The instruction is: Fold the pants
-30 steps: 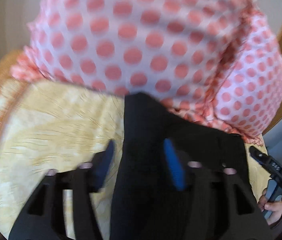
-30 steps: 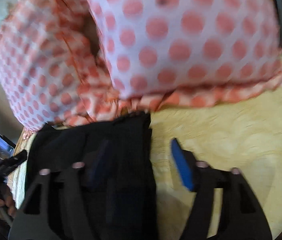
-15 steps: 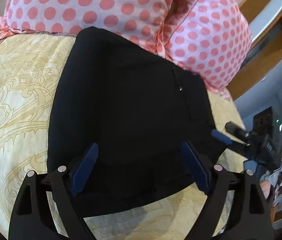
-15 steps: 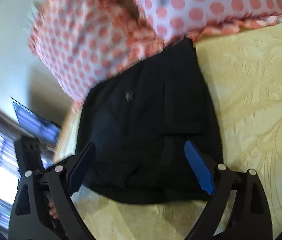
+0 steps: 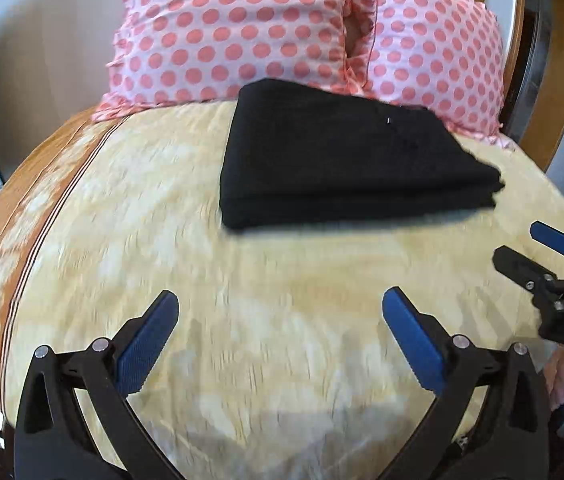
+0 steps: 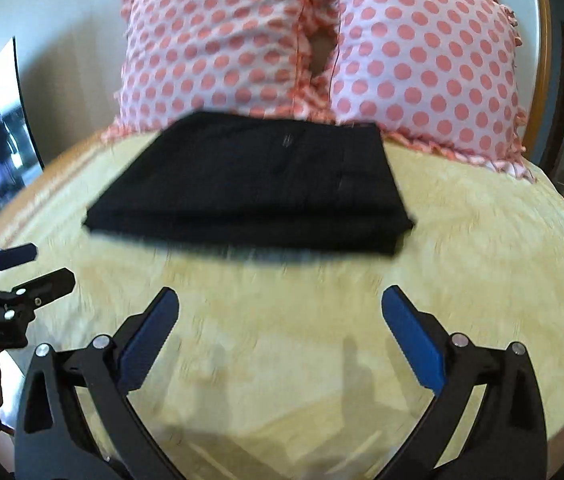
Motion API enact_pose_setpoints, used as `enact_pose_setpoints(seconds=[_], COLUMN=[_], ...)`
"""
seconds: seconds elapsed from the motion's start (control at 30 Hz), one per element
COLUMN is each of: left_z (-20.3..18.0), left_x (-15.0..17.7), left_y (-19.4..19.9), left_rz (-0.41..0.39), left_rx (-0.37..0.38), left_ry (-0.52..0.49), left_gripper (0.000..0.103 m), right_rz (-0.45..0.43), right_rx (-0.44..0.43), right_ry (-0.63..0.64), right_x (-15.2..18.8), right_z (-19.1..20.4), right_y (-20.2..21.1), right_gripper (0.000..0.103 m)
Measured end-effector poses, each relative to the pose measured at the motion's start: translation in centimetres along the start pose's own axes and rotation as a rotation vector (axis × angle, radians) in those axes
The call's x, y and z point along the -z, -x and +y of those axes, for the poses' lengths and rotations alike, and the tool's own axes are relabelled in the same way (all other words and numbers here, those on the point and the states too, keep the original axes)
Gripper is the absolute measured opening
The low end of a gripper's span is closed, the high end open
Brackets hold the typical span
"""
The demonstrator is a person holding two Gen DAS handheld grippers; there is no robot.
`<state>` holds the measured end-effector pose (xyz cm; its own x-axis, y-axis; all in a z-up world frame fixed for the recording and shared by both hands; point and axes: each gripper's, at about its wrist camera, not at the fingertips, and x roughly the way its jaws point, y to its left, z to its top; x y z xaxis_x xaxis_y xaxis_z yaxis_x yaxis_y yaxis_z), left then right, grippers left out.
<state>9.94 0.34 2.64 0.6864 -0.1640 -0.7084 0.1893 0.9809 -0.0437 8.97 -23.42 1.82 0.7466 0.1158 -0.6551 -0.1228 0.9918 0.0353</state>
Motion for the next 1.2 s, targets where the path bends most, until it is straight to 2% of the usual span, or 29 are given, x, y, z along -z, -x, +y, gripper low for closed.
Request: enact_pose_setpoints(seconds=[0.13, 0.4, 0.5, 0.77, 1.2], left_z=[-0.2, -0.1, -0.4, -0.3, -0.3], left_x=[1.3, 2.5, 3.0, 3.6, 3.7], left_y=[0.5, 0.2, 0.3, 0.6, 0.6], left_rz=[-0.026, 0.005, -0.014, -0.07, -0.084], left_rx=[-0.057, -0.058, -0.08, -0.078, -0.081], left_ry=[-0.006, 0.003, -0.022, -0.026, -0.026], left_gripper=[0.102, 0.102, 0.102, 0.102, 0.102], right_rz=[0.005, 0.022, 0.027, -0.05, -0.063], right_rx=[0.047, 0.095, 0.08, 0.101, 0.105], right_ry=[-0.011, -0.016, -0.057, -0.067, -0.07], right_x=[1.8, 3.0, 3.3, 4.3, 4.4], right_z=[0.9, 1.3, 0.8, 0.9, 0.9], right_y=[-0.1, -0.5, -0.6, -0.1, -0.2], right_gripper=[0.101, 0.101, 0.101, 0.101, 0.101])
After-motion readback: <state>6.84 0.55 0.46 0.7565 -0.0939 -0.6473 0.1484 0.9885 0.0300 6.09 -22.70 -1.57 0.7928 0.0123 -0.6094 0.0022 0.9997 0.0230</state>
